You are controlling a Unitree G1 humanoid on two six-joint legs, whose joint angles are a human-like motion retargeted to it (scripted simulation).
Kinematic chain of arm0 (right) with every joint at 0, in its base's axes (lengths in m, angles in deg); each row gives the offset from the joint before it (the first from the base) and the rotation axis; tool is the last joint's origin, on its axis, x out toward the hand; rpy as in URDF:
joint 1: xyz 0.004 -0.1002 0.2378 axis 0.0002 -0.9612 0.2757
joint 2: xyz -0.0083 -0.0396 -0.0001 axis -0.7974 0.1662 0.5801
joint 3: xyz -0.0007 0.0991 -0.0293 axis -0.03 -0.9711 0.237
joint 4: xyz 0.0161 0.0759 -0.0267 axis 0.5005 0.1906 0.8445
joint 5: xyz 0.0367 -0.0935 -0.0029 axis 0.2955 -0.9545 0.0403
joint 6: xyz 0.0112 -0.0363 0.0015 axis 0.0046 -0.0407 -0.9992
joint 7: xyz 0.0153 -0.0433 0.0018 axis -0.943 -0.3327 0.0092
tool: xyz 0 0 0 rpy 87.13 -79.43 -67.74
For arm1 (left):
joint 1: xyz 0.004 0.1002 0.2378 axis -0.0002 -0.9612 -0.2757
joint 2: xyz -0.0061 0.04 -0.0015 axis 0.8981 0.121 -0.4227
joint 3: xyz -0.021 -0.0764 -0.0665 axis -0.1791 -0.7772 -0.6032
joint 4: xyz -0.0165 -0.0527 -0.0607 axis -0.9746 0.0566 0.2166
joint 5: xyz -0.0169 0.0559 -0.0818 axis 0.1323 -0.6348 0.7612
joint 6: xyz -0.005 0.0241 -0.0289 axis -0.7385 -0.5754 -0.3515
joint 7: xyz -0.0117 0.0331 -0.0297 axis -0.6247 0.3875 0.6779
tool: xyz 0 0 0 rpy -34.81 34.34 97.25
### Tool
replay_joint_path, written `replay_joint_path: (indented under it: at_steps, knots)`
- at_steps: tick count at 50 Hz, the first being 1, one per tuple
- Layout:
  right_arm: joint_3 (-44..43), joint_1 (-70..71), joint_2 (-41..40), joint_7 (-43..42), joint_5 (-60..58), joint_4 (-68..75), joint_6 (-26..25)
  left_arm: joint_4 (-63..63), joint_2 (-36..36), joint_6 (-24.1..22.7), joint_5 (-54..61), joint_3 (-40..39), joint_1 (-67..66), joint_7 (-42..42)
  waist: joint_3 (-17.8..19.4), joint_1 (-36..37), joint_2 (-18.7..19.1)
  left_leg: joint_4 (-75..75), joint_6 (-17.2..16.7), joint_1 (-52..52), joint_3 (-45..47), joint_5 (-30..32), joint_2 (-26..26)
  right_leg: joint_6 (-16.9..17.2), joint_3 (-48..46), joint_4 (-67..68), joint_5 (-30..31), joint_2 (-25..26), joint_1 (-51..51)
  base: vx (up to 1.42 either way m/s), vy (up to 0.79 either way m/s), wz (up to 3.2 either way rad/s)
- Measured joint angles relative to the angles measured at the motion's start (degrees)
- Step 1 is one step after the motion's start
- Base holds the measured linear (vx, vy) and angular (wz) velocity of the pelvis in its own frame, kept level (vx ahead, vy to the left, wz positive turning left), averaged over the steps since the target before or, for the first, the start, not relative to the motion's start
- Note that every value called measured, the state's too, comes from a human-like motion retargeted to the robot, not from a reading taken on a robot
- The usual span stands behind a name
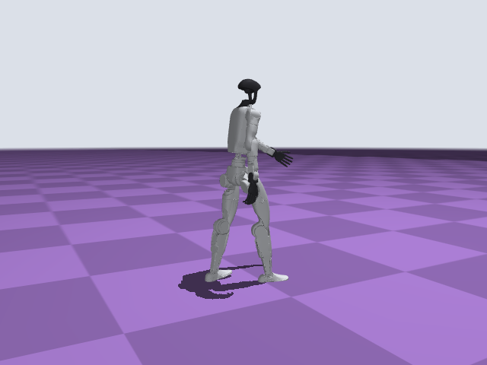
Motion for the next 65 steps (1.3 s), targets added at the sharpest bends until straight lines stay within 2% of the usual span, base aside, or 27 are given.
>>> replay_joint_path:
  at_steps: [2, 3, 5, 8, 10, 13, 15, 17, 20, 23, 27, 30, 32, 35, 37, 40, 44, 48, 50, 52, 55, 57, 61, 65]
  knots:
    - [-1.0, 0.3, -0.9, 0.1, -1.1, -0.7, -0.4, -2.0, 0.8, -1.0, -0.1, -0.4, 1.3, 0.8, 1.9, -0.8, -1.3, 0.0, -0.8, 4.0, -0.8, -1.8, -0.6, 4.0, -0.3, -7.7, 0.2, 0.0, 1.2, 0.68, -0.15, 0.38]
    - [-1.6, 0.5, -1.5, 0.6, -2.1, -1.0, -0.6, -2.7, 1.0, -1.3, -0.3, -0.6, 1.6, 0.9, 2.6, -0.6, -1.4, -0.1, -1.5, 5.7, -0.7, -2.4, 0.0, 5.4, -0.2, -8.2, -1.9, 0.6, 0.6, 0.68, -0.26, 0.06]
    - [-2.4, 1.1, -2.4, 1.6, -4.0, -1.1, -0.6, -3.9, 0.8, -1.4, -0.4, -1.2, 1.3, 0.8, 3.1, 0.2, -1.1, 0.0, -2.7, 8.1, -0.2, -3.2, 1.8, 5.8, 0.5, -8.4, -5.1, 2.7, -0.7, 0.68, -0.3, -0.07]
    - [-2.2, 2.7, -2.8, 2.7, -6.2, -0.1, -0.4, -4.2, -0.9, -1.3, -1.1, -1.6, -1.6, -0.3, 2.1, 0.7, -0.6, 1.3, -2.2, 10.0, -1.5, -2.3, 2.1, 5.8, 0.5, -8.4, -3.1, 2.6, 0.7, 0.73, -0.17, 0.18]
    - [-1.7, 4.3, -2.8, 3.0, -6.9, 1.0, -0.4, -3.6, -2.2, -1.0, -2.2, -1.5, -5.0, -1.5, 1.2, 1.4, -0.7, 3.0, -1.9, 11.1, -2.5, 0.1, 1.9, 5.8, -0.2, -8.4, -0.7, 2.1, 2.8, 0.77, -0.2, 0.12]
    - [-1.0, 7.1, -2.6, 3.0, -6.8, 2.8, -0.9, -1.4, -4.1, 0.5, -4.6, -0.9, -12.4, -3.7, 0.4, 3.6, -1.6, 9.5, -1.0, 11.1, -2.5, 7.3, 1.2, 5.8, 0.1, -8.4, -0.7, 1.4, 7.0, 0.79, -0.23, -0.11]
    - [-0.6, 9.1, -2.0, 2.9, -6.1, 3.6, -1.5, 0.9, -5.4, 2.2, -6.4, -0.3, -18.4, -4.7, -0.2, 4.9, -3.0, 18.3, 1.0, 8.2, -1.8, 12.2, -0.3, 5.8, 1.2, -8.4, -2.3, -0.7, 10.2, 0.77, -0.12, 0.01]
    - [0.1, 11.6, -1.0, 2.2, -4.3, 3.9, -1.5, 4.2, -6.9, 3.8, -8.5, -0.1, -24.5, -5.3, -2.1, 5.1, -4.5, 32.2, 4.2, -0.3, -0.8, 14.8, -2.1, 5.5, 1.5, -8.3, -4.2, -3.9, 11.7, 0.69, -0.07, 0.31]
    - [0.8, 16.6, 0.4, -0.6, -2.3, 3.4, -0.9, 10.5, -8.3, 5.6, -11.0, -0.6, -32.6, -4.9, -4.4, 6.9, -4.9, 50.7, 7.8, -14.3, 1.5, 13.8, -1.6, 3.1, 2.4, -7.1, -7.0, -4.1, 11.6, 0.6, -0.18, -0.1]
    - [1.1, 22.1, 1.6, -3.1, -0.8, 1.9, -0.7, 16.3, -8.5, 6.8, -12.9, -1.6, -39.8, -4.4, -4.4, 11.3, -6.7, 56.8, 11.0, -22.7, 4.7, 9.4, -2.0, 2.1, 5.3, -5.9, -9.4, -4.2, 12.3, 0.57, -0.16, -0.83]
    - [1.7, 29.5, 3.2, -5.2, 2.8, -1.4, -0.7, 20.8, -7.6, 6.8, -12.2, -2.3, -48.1, -4.1, -3.6, 18.2, -9.9, 50.5, 12.5, -30.0, 9.4, 6.8, -3.0, 2.4, 10.2, -5.2, -11.9, -4.8, 12.9, 0.55, -0.09, -1.13]
    - [1.5, 34.3, 4.7, -6.9, 4.7, -4.8, -0.1, 20.6, -6.6, 6.4, -8.8, -2.7, -53.4, -3.4, -2.4, 22.6, -11.0, 37.0, 11.0, -32.2, 11.3, 9.0, -3.1, 3.0, 13.1, -5.2, -13.4, -4.4, 14.1, 0.56, -0.02, -1.01]
    - [0.8, 36.6, 5.6, -8.5, 4.4, -7.4, 0.7, 19.2, -6.3, 6.2, -6.6, -3.6, -56.5, -3.1, -1.2, 25.3, -9.9, 24.5, 8.6, -31.2, 11.7, 12.4, -1.9, 2.8, 14.8, -5.1, -14.4, -2.4, 15.8, 0.59, 0.02, -1.04]
    - [-1.2, 38.4, 6.7, -11.2, 1.8, -11.4, 2.1, 16.1, -6.6, 6.0, -6.6, -6.3, -60.5, -4.0, 1.4, 29.0, -5.5, 5.6, 3.6, -26.8, 13.4, 17.6, 2.1, 1.2, 17.1, -4.6, -16.7, 2.5, 21.0, 0.65, 0.07, -0.99]
    - [-2.4, 38.1, 7.0, -11.8, -0.6, -13.8, 3.0, 14.2, -7.3, 5.6, -8.6, -8.7, -62.8, -5.7, 2.4, 30.0, -2.4, -2.6, -0.4, -24.8, 16.2, 17.8, 4.6, -0.1, 18.0, -4.2, -18.5, 5.3, 24.9, 0.7, 0.13, -0.6]
    - [-3.2, 36.1, 7.6, -9.6, -4.8, -17.8, 3.7, 11.0, -8.4, 5.1, -11.8, -12.7, -64.9, -9.3, 3.2, 30.4, -0.1, -7.1, -5.3, -24.1, 20.0, 14.3, 6.3, -1.6, 18.8, -3.5, -20.5, 6.9, 29.8, 0.71, 0.15, -0.25]
    - [-2.0, 28.8, 10.2, -4.5, -8.2, -27.4, 5.3, 3.1, -7.2, 5.4, -8.8, -15.4, -65.4, -12.8, 1.2, 30.3, 0.2, -7.1, -6.4, -22.7, 20.4, 17.2, 7.0, -3.6, 19.3, 0.1, -20.7, 8.0, 32.0, 0.74, 0.17, 0.04]
    - [-2.1, 14.7, 16.1, -0.1, -6.7, -44.5, 7.7, -13.5, -0.7, 4.2, -3.7, -14.0, -66.4, -15.7, -1.5, 30.3, -0.1, -7.1, -5.0, -18.8, 18.3, 18.4, 7.0, -3.8, 17.9, 9.9, -14.7, 9.0, 31.0, 0.75, 0.19, 0.35]
    - [-3.2, 5.9, 20.1, 2.7, -4.6, -54.7, 8.8, -24.6, 4.8, 3.1, -2.0, -12.5, -67.0, -18.3, -3.1, 30.4, -0.3, -7.1, -3.9, -16.8, 16.6, 17.0, 7.1, -3.1, 15.8, 19.4, -10.1, 9.1, 27.6, 0.7, 0.18, 0.47]
    - [-5.2, -2.6, 25.0, 6.4, -3.2, -65.0, 9.9, -36.5, 11.6, 2.4, -0.9, -11.6, -66.8, -21.1, -4.2, 30.0, -0.4, -6.3, -3.1, -15.7, 14.7, 15.7, 7.4, -3.1, 12.5, 30.5, -8.0, 8.4, 22.2, 0.61, 0.15, 0.53]
    - [-9.4, -14.2, 33.6, 12.7, -3.0, -79.2, 11.6, -53.6, 22.9, 2.3, 0.7, -11.5, -65.8, -25.4, -4.6, 28.5, 0.0, -4.4, -2.4, -14.6, 12.2, 14.2, 7.7, -5.0, 7.8, 43.5, -9.6, 6.3, 14.5, 0.51, 0.11, 0.61]
    - [-12.8, -20.9, 39.4, 17.0, -3.0, -87.3, 12.8, -63.5, 30.5, 2.0, 1.2, -11.7, -65.5, -27.9, -4.2, 26.5, 0.4, -3.0, -2.4, -14.0, 10.4, 13.2, 7.7, -6.2, 6.0, 46.3, -12.2, 5.5, 10.8, 0.43, 0.06, 0.75]
    - [-17.3, -29.5, 48.4, 22.0, -2.7, -99.5, 15.4, -78.1, 42.5, -1.2, 0.5, -10.0, -65.8, -30.3, -2.9, 21.6, 1.2, -1.1, -3.3, -12.3, 7.2, 10.7, 7.6, -6.8, 3.3, 39.9, -17.1, 4.6, 7.0, 0.37, 0.01, 0.8]
    - [-17.7, -31.0, 51.8, 19.0, -4.9, -107.2, 18.1, -86.4, 47.4, -6.2, -0.9, -5.4, -65.6, -27.2, -1.2, 16.5, 0.3, -0.7, -3.4, -10.3, 4.1, 7.7, 5.6, -4.8, 2.8, 23.0, -18.0, 3.2, 5.8, 0.3, -0.05, 0.76]
